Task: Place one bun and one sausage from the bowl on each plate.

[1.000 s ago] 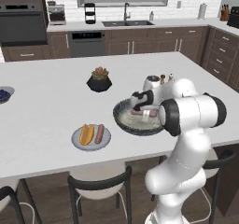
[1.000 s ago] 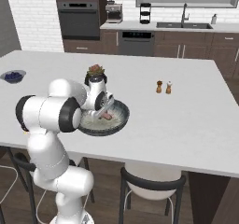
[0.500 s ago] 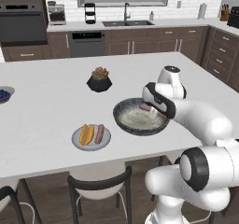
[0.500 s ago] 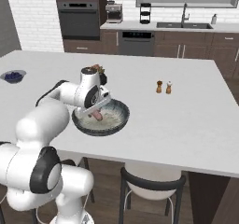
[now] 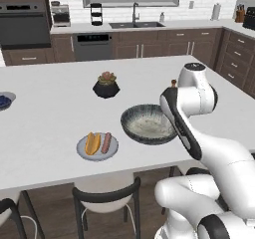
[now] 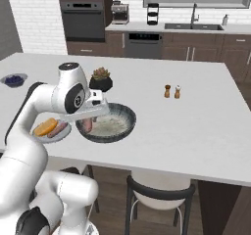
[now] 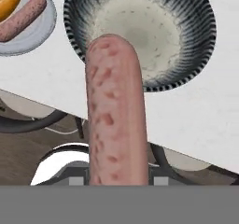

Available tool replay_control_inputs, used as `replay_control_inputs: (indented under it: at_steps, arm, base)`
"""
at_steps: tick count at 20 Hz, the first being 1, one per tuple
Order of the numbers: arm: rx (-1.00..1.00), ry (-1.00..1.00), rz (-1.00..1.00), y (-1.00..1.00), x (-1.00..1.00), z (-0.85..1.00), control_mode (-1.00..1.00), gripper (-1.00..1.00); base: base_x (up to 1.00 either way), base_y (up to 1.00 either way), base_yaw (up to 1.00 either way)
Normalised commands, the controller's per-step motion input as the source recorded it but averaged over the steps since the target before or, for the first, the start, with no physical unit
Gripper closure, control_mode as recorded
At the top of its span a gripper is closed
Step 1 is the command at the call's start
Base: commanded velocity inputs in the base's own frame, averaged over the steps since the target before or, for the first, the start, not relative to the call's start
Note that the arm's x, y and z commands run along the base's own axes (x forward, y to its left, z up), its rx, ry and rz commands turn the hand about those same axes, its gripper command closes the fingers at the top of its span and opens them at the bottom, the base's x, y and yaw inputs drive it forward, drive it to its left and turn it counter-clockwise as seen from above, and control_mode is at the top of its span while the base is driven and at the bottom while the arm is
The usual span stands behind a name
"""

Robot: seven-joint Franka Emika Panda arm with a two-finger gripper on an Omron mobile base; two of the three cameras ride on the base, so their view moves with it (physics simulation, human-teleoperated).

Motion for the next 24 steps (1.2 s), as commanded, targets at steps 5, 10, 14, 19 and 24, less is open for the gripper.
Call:
replay_control_inputs:
  at_steps: [5, 10, 14, 19, 24]
  arm:
    - [0.04, 0.17, -0.48, 0.00, -0.75, 0.91, -1.00, 1.00]
    - [0.15, 0.04, -0.20, 0.00, -0.81, 0.45, -1.00, 1.00]
    - [0.04, -0.20, 0.01, 0.00, -0.46, -0.01, -1.00, 1.00]
    - [0.00, -0.26, 0.00, 0.00, -0.27, -0.15, -1.00, 1.00]
    - [0.00, -0.09, -0.01, 0.00, 0.00, -0.01, 1.00, 1.00]
  base:
    - [0.00, 0.00, 0.00]
    - [0.00, 0.00, 0.00]
    - [0.00, 0.00, 0.00]
    - [0.00, 0.00, 0.00]
    - [-0.02, 0.02, -0.03]
